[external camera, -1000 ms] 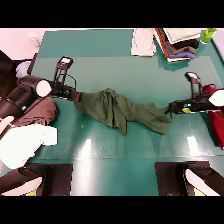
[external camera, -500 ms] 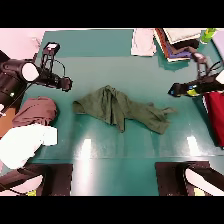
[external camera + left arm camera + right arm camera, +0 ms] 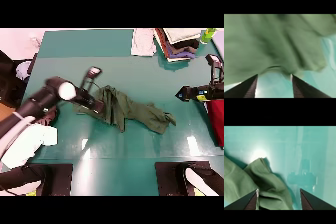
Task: Fold the shirts.
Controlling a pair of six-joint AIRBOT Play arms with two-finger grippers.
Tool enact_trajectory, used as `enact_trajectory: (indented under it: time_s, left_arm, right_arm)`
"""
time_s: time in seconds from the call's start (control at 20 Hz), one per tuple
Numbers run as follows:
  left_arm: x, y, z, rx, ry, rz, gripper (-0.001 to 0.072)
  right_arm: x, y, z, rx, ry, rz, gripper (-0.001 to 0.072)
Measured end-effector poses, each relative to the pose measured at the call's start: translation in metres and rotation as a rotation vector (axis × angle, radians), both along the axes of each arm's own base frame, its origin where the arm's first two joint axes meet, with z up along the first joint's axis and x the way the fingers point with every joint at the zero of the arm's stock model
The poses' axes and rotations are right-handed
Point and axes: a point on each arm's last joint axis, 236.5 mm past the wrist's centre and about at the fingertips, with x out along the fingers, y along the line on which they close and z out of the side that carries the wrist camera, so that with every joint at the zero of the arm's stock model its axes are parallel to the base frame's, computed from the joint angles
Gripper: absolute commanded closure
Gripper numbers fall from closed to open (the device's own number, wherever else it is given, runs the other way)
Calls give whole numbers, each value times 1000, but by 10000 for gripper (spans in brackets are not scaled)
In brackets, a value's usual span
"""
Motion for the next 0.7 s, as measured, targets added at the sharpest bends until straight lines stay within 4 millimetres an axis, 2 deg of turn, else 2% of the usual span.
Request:
enact_trajectory:
  time_s: [0.1, 0.2, 0.25, 0.3, 0.35, 0.5, 0.7]
  left_arm:
    - [-10, -20, -23, 2, 42, -16, 199]
    - [-21, -29, -47, 26, 95, -22, 202]
    - [-23, -32, -55, 34, 112, -22, 283]
    - [-25, -34, -63, 41, 126, -21, 526]
    - [-26, -34, -68, 49, 135, -21, 671]
    - [-21, -33, -65, 71, 107, -34, 680]
    - [2, -12, -39, 97, 25, -18, 680]
  right_arm:
    - [-2, 6, -3, 9, 3, 10, 117]
    - [-3, 11, -4, 12, 5, 23, 117]
    - [-3, 14, -4, 13, 5, 31, 117]
    - [-4, 17, -5, 15, 6, 41, 117]
    - [-4, 20, -5, 15, 6, 49, 117]
    - [-15, 31, -9, 16, 42, 108, 115]
    - [-47, 56, -18, 12, 152, 254, 115]
